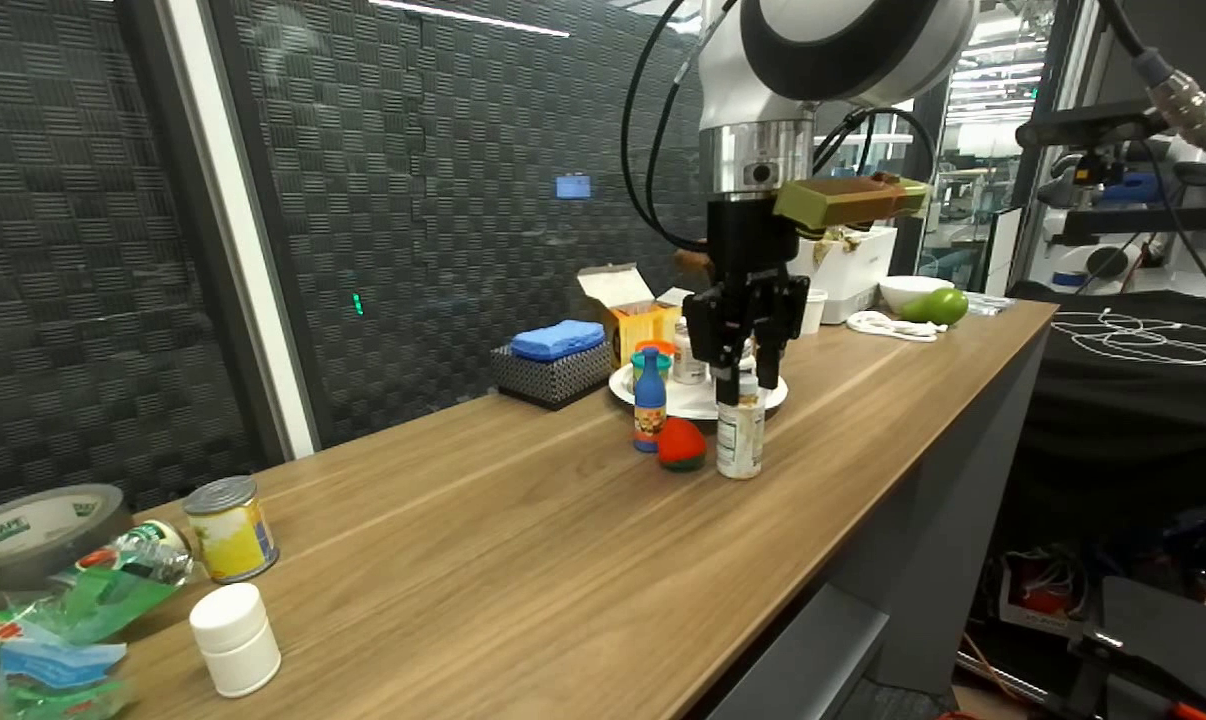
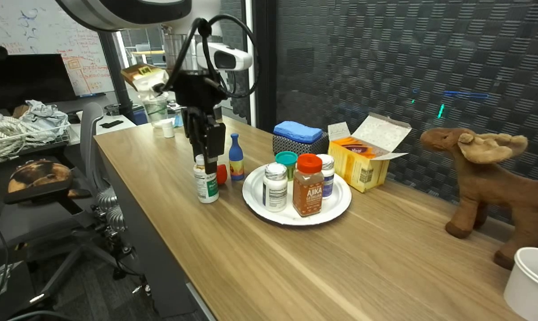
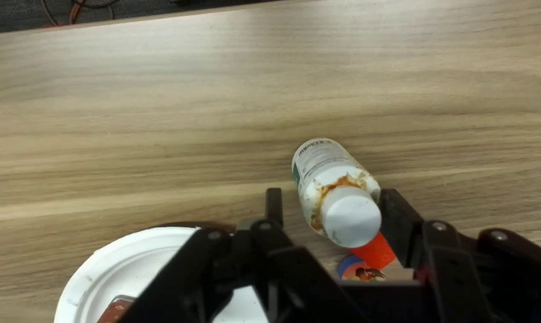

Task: Place the containers and the orange toy on the white plate

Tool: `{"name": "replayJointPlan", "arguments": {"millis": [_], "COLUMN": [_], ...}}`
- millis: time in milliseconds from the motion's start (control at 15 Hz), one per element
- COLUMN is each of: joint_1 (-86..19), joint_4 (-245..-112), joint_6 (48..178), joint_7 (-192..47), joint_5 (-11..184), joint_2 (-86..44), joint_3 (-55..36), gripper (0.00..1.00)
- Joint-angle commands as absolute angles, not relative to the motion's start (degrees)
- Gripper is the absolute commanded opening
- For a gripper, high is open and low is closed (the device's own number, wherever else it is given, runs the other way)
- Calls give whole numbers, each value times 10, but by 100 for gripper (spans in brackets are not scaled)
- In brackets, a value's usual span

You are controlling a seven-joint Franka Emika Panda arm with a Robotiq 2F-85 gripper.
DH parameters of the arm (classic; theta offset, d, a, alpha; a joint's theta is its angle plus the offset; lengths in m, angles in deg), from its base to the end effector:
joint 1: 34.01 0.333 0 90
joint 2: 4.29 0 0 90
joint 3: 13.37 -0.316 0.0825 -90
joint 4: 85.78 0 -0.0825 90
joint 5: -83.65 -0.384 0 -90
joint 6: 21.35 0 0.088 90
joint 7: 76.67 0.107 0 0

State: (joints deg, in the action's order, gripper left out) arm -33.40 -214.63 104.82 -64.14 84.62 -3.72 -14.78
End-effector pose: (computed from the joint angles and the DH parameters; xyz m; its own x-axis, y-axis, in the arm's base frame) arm 0.5156 0.0176 0.3665 0.9844 -0.1726 -0.0331 -0.1719 -0.9849 0.0212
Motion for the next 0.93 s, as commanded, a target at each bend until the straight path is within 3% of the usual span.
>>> {"name": "replayJointPlan", "arguments": {"millis": [0, 200, 867], "joint_1": [-328, -324, -332], "joint_4": [-2136, -2126, -2018], "joint_6": [1024, 1010, 988], "joint_7": [-620, -608, -594], "joint_5": [860, 877, 935], "joint_2": [-27, -21, -38], "joint_3": [-151, -155, -149], "gripper": [27, 5, 8]}}
